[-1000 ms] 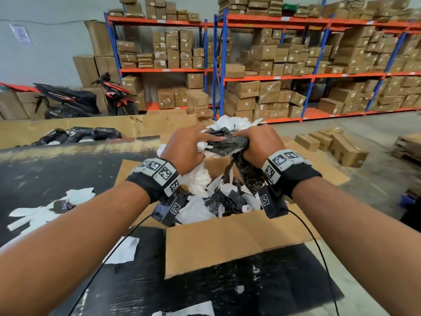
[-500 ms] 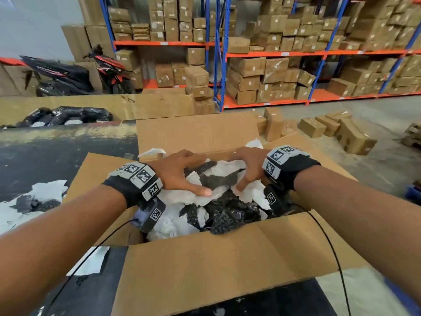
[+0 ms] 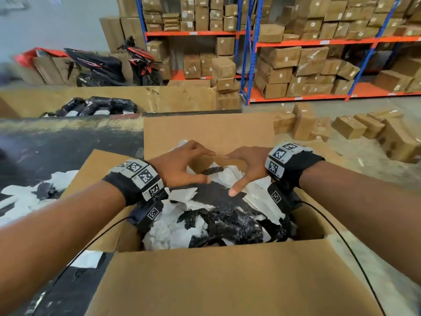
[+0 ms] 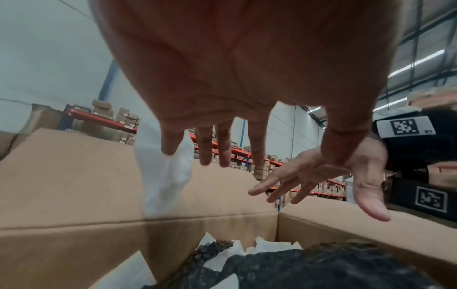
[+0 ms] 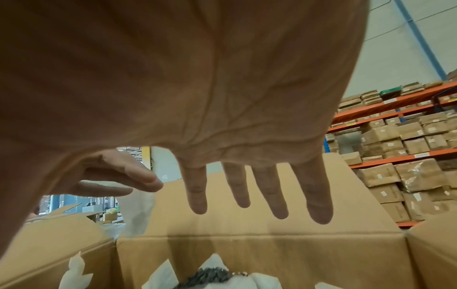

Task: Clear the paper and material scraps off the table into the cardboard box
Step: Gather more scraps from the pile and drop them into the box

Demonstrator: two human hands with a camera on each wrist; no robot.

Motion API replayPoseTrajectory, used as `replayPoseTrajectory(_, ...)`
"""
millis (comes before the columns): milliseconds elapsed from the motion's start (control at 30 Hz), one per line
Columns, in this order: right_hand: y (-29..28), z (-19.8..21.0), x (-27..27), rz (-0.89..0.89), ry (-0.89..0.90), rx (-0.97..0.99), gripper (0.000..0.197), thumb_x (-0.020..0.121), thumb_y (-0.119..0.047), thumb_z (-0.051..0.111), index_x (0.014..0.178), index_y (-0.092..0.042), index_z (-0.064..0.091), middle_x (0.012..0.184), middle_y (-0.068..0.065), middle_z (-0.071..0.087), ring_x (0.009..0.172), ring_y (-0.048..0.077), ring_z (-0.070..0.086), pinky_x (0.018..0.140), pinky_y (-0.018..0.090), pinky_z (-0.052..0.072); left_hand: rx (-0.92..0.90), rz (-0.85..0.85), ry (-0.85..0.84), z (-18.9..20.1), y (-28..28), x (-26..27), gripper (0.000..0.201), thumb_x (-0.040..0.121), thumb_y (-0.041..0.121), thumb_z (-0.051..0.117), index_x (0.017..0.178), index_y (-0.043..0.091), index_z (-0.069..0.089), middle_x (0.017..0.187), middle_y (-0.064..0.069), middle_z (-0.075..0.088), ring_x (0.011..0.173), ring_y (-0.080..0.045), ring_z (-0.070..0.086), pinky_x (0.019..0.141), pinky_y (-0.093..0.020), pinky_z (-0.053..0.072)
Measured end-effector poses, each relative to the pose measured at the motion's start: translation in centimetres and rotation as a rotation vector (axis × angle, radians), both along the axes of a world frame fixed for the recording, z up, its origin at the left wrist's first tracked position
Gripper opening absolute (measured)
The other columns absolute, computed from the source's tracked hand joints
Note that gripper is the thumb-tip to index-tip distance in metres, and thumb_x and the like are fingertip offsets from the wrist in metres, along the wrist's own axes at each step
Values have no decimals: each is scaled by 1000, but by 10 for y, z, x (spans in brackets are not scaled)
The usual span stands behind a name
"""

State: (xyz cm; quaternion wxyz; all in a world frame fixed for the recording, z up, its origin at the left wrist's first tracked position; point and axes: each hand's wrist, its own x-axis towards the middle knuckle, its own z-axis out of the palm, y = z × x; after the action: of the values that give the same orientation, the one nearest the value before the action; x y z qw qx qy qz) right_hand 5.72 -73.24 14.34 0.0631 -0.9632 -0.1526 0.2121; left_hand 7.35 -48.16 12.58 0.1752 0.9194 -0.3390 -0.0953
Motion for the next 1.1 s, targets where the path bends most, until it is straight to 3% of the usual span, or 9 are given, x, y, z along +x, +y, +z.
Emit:
replayPoseTrajectory(100, 1, -28, 17, 33, 66, 37, 134, 47, -82, 77, 157, -36, 16, 163, -9, 22, 148, 21, 26, 119, 47, 24, 114, 77, 86, -11, -4, 6, 101, 67, 81, 65, 153, 39, 32, 147, 4, 37, 134, -21, 44, 112, -41, 37)
replayPoseTrajectory(300, 4, -109, 28, 38, 271, -177, 152, 42, -77, 83, 151, -44, -17, 166, 3, -8, 152, 30, 5, 119, 55, 20, 403, 64, 435, -86, -13, 3, 140, 45, 89, 74, 157, 46, 1, 167, 6, 11, 153, -23, 19, 124, -49, 20)
replayPoseTrajectory(400, 4, -137, 24, 52, 322, -148, 156, 48, -68, 87, 150, -37, -27, 166, 7, -8, 152, 30, 7, 120, 53, 18, 456, 35, 469, -112, -20, -3, 153, 47, 80, 80, 157, 37, -17, 167, -2, 13, 152, -24, 21, 124, -44, 20)
replayPoseTrajectory(467, 2, -132, 28, 77, 335, -130, 158, 45, -68, 88, 151, -35, -25, 166, 3, -7, 152, 27, 7, 121, 50, 17, 438, 38, 458, -106, -22, 0, 156, 43, 83, 80, 158, 36, -14, 166, -2, 19, 151, -21, 25, 124, -41, 22)
replayPoseTrajectory(600, -11, -107, 44, 82, 297, -47, 154, 40, -69, 89, 155, -39, -8, 166, -7, 2, 152, 20, 9, 122, 45, 16, 382, 52, 439, -58, -19, 14, 133, 57, 76, 80, 159, 40, 3, 166, 9, 18, 152, -16, 21, 122, -35, 14)
replayPoseTrajectory(700, -22, -94, 49, 33, 260, 16, 146, 39, -69, 90, 156, -38, 9, 163, -12, 17, 149, 16, 21, 121, 41, 21, 285, 139, 339, -33, -14, 23, 109, 68, 83, 63, 157, 47, 11, 165, 13, 18, 152, -17, 21, 121, -37, 13)
replayPoseTrajectory(800, -27, -99, 45, 18, 278, -22, 138, 50, -67, 88, 158, -34, 7, 164, -10, 15, 149, 18, 21, 121, 40, 20, 374, 246, 259, -54, -15, 26, 97, 79, 83, 50, 158, 43, 10, 166, 3, 20, 152, -24, 23, 122, -42, 15)
replayPoseTrajectory(967, -19, -126, 26, 13, 295, -150, 139, 59, -63, 85, 157, -32, -9, 166, -1, 7, 151, 24, 15, 121, 39, 18, 469, 225, 422, -103, -34, 8, 90, 88, 74, 48, 160, 30, 16, 159, -5, 39, 142, -26, 42, 117, -33, 29)
replayPoseTrajectory(1100, -19, -92, 26, 12, 257, -50, 126, 65, -50, 88, 158, -24, 7, 164, -3, 16, 150, 21, 19, 119, 34, 18, 499, 224, 254, -72, -36, 11, 85, 86, 72, 55, 155, 29, 33, 154, -6, 47, 138, -29, 46, 111, -35, 35)
